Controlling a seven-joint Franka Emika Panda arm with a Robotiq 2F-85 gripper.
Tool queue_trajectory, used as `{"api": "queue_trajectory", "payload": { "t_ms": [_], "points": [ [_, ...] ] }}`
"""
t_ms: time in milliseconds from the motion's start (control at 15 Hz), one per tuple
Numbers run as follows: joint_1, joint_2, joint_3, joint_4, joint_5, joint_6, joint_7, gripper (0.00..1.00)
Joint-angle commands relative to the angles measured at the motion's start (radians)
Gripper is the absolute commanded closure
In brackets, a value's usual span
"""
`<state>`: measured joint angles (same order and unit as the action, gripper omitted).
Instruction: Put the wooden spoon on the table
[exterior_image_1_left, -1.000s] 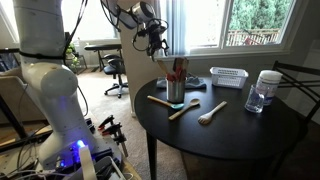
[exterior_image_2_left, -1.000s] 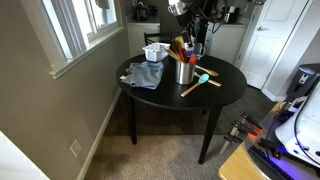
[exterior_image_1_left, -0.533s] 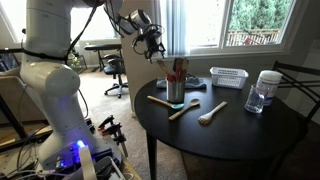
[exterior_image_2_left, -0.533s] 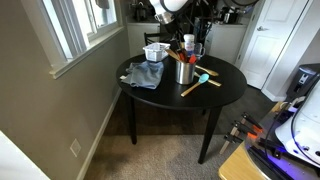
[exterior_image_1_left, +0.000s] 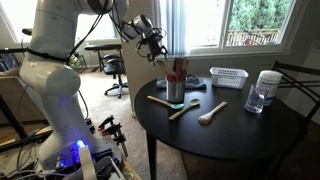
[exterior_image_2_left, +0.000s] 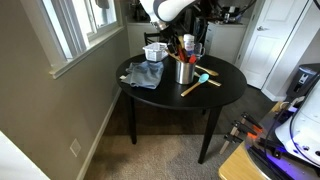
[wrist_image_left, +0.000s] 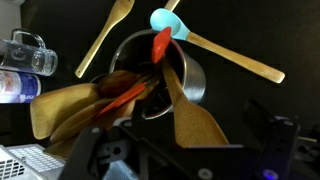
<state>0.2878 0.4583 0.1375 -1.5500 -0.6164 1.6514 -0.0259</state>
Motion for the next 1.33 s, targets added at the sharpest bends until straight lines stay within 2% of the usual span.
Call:
{"api": "queue_trajectory", "payload": {
  "t_ms": [0,467,533,600,1267],
  "points": [
    [0.028,0.048,-0.012,0.048,-0.06,0.007,0.013,0.0],
    [0.052,0.102,-0.025,0.101,-0.141,0.041,0.076,0.02],
    [0.05,0.105,-0.023,0.107,-0.136,0.047,0.077,0.26],
    [0.051,0.109,-0.024,0.112,-0.137,0.053,0.079,0.27],
    [0.036,0.107,-0.025,0.177,-0.051,-0.01,0.037,0.93]
  ]
}}
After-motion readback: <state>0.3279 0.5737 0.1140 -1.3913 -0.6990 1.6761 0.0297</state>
